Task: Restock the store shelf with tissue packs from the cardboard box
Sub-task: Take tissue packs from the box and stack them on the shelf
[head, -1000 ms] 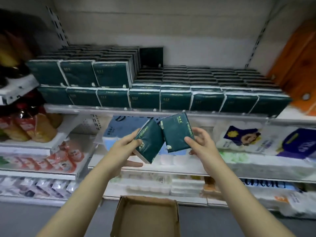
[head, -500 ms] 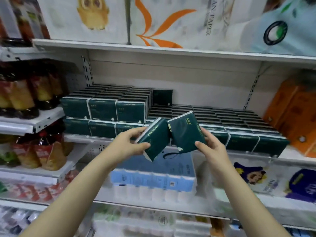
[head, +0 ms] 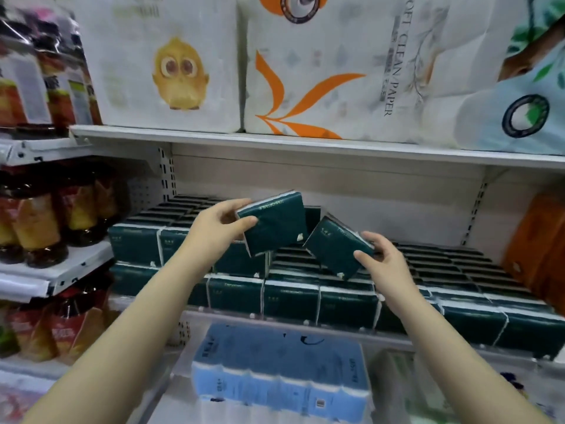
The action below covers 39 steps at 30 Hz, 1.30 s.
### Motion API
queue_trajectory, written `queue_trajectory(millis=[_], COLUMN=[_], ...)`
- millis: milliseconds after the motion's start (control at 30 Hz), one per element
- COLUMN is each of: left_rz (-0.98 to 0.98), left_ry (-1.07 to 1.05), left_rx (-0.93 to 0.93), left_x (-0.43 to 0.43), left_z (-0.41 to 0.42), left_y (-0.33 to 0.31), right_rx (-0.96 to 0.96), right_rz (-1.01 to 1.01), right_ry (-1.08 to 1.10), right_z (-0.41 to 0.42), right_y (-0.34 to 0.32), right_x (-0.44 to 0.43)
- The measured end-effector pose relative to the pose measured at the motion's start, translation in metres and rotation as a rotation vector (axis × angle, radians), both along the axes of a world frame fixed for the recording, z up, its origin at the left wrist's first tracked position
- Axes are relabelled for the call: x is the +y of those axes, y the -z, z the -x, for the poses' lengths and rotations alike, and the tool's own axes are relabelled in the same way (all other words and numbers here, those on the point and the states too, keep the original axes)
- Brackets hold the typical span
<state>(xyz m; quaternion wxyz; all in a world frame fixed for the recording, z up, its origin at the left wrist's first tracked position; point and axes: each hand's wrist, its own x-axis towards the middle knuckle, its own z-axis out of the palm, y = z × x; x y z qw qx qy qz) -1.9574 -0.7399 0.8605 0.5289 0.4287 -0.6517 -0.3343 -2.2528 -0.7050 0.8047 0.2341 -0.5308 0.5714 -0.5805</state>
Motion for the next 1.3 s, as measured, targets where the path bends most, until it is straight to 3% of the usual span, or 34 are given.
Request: queue_trajectory(millis=[300, 467, 733, 1033, 1200, 1300], left_rz=[-0.018, -0.057, -0.048, -0.077, -0.113, -0.108], left_ry=[-0.105, -0.089, -0.072, -0.057, -0.051, -0.014], left_rx=[-0.1, -0.036, -0.087, -0.057, -0.055, -0.042], left_x=[-0.082, -0.112, -0.141, -0.15, -0.151, -0.149], left_z=[0.011, 0.018, 0.021, 0.019, 0.024, 0.03], left_y=[-0.014, -0.012, -0.006, -0.007, -0.012, -0.015], right_rx=[0.164, 0.32, 0.302, 0.318, 0.214, 0.116], right_rz=[-0.095, -0.066, 0.001, -0.112, -0.247, -0.065], right_ry=[0.021, -0.02, 0.019, 0.02, -0.137, -0.088], right_z=[0.012, 0.004, -0.005, -0.019, -0.007, -0.003], right_y=[-0.002, 0.012, 0.023, 0.03, 0.018, -0.001], right_x=[-0.128, -0.157, -0.194, -0.219, -0.206, -0.18])
